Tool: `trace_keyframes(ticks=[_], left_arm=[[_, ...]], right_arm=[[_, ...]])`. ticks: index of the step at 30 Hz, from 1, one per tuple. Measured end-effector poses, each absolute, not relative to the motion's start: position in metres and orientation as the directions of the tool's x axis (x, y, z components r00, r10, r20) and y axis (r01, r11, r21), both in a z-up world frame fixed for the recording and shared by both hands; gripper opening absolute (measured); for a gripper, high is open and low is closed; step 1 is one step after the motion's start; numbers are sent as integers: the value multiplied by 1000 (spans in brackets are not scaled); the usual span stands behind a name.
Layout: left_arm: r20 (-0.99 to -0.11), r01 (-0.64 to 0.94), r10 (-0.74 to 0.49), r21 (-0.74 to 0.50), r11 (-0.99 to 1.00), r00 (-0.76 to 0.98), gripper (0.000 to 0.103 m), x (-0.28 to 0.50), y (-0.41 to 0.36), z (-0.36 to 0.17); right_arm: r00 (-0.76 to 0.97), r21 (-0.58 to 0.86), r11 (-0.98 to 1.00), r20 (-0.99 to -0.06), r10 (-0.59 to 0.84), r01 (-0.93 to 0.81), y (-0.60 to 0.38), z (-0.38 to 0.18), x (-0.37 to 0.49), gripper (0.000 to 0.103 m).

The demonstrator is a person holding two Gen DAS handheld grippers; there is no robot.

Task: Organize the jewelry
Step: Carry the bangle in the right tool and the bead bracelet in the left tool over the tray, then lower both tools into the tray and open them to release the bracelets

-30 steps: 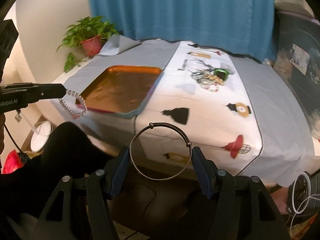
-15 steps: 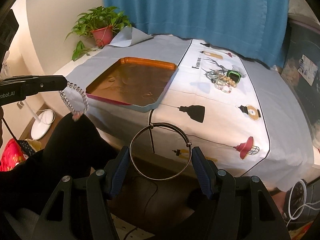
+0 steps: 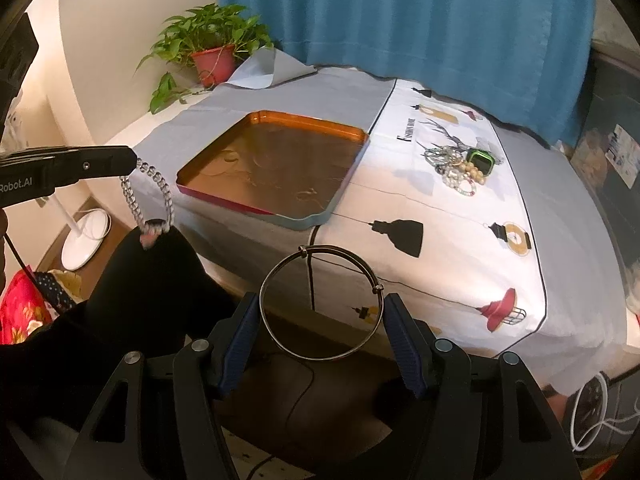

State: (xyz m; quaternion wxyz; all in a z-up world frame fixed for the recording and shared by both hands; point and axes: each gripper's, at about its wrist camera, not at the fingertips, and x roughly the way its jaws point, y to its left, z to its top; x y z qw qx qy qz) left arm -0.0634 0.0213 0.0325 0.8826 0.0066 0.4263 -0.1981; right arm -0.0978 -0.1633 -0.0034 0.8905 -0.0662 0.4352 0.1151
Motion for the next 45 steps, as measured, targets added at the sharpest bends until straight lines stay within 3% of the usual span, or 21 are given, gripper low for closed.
trace_keyframes(ticks=[24,45], left_arm=[[-743,337,-337,-159,928,578,5,-2,50,21],[-770,320,-313,-149,936,556,5,104,56,-14]], right_arm=[[597,-26,953,-785,167,-301,-109,-1,-16,63],[576,-6,964,-803,153,-265,-85,-48,108,63]])
